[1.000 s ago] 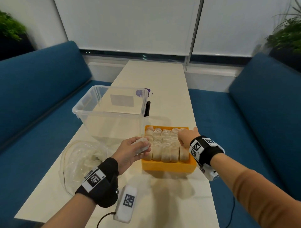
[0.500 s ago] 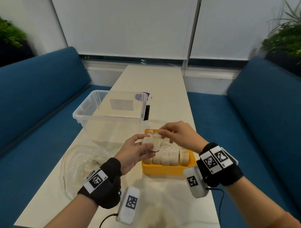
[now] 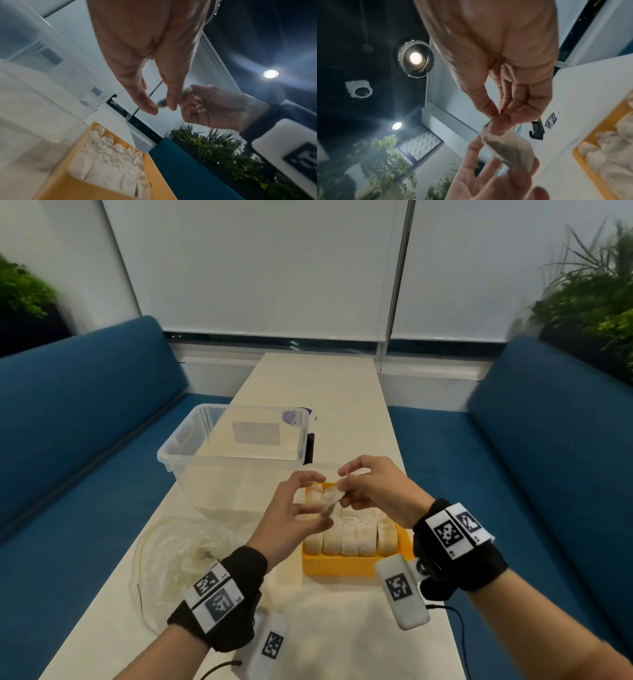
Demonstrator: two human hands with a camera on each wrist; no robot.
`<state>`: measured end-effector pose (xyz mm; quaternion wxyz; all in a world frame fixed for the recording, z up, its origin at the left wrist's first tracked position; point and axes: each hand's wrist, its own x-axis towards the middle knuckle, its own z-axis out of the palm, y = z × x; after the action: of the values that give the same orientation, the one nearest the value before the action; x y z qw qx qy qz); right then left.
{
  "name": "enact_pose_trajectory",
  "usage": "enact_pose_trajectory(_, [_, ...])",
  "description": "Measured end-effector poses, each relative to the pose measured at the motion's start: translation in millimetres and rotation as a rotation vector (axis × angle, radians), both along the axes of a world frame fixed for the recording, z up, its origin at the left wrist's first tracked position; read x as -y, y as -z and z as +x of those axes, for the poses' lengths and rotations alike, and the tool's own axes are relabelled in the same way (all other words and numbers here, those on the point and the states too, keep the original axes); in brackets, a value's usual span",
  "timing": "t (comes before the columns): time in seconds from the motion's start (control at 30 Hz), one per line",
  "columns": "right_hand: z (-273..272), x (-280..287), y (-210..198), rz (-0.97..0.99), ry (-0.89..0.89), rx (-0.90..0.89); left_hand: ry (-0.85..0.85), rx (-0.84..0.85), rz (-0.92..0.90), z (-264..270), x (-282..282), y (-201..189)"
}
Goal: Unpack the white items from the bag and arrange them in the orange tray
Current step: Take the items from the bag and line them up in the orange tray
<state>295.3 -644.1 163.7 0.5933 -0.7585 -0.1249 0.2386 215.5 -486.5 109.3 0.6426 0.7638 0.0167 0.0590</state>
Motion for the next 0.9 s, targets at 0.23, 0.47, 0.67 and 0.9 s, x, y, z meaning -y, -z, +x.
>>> enact_pose_trajectory(0.23, [-13, -4, -9, 0.221, 0.062, -0.178, -0.037, -0.034, -0.163, 3, 0, -7])
enact_pose_trajectory(0.47, [-15, -4, -15, -0.357, -0.031, 0.591, 0.010, -0.069, -0.169, 3, -7, -9])
enact_pose_trajectory(0.67, [-15, -1, -27, -0.329, -0.015, 0.674, 0.011, -0.038, -0.149, 5, -9, -14])
enact_pose_trajectory(0.9, [-16, 4, -36, -0.336, -0.031, 0.744, -0.026, 0.021, -0.114, 14, -11, -20])
